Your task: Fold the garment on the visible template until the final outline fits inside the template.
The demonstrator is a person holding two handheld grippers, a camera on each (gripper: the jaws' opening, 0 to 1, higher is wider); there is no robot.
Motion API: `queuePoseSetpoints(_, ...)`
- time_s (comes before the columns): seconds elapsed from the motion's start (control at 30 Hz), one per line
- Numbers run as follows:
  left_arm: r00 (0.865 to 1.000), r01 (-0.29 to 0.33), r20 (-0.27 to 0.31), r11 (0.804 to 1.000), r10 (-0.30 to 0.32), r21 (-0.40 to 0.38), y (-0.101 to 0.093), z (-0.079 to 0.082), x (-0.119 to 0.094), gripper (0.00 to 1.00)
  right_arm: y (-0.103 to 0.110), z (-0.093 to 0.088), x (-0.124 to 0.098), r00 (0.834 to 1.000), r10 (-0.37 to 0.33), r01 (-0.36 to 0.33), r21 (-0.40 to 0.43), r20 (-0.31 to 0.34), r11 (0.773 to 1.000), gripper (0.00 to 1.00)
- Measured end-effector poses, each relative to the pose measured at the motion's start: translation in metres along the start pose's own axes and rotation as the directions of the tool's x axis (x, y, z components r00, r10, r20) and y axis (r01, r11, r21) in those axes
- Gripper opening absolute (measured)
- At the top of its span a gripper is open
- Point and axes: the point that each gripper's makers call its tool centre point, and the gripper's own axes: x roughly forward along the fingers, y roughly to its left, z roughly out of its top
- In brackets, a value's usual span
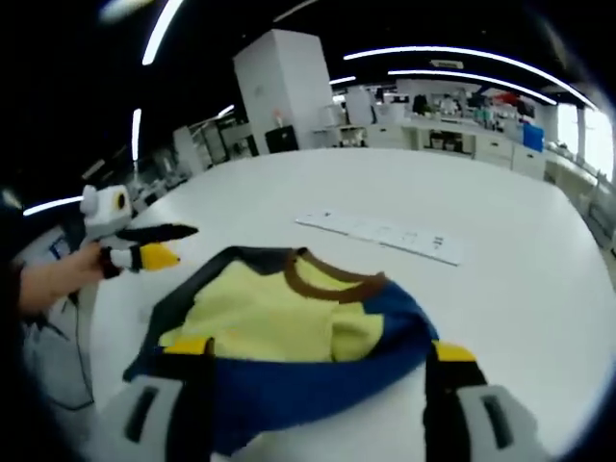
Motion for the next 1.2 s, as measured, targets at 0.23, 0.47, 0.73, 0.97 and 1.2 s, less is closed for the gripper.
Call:
queuePoseSetpoints(0.23, 0.998, 0.057, -0.023, 0.998, -0.056, 0.016, -0.022, -0.013, -0.023, 0.86, 0.036, -0.004, -0.016, 0.999, 0.032, -0.031, -0.052, 0.015, 0.998, 0.96)
queuePoseSetpoints(0.47, 0.996, 0.079, -0.045, 0.995, -0.076, 0.059, -0.043, -0.023, -0.050, 0.88, 0.069, -0.004, -0.029, 0.995, 0.078, -0.072, -0.104, 0.054, 0.992, 0.91)
queuePoseSetpoints(0.73, 0.992, 0.114, -0.072, 0.989, -0.107, 0.097, -0.072, -0.042, -0.071, 0.86, 0.103, -0.024, -0.038, 0.992, 0.116, -0.108, -0.148, 0.044, 0.983, 0.84)
queuePoseSetpoints(0.97, 0.990, 0.125, -0.074, 0.988, -0.118, 0.096, -0.086, -0.062, -0.088, 0.80, 0.128, -0.040, -0.040, 0.987, 0.152, -0.141, -0.197, 0.044, 0.970, 0.72)
queuePoseSetpoints(1.2, 0.990, 0.122, -0.087, 0.987, -0.113, 0.108, -0.101, -0.085, -0.095, 0.74, 0.147, -0.060, -0.035, 0.989, 0.150, -0.139, -0.303, 0.015, 0.943, 0.48)
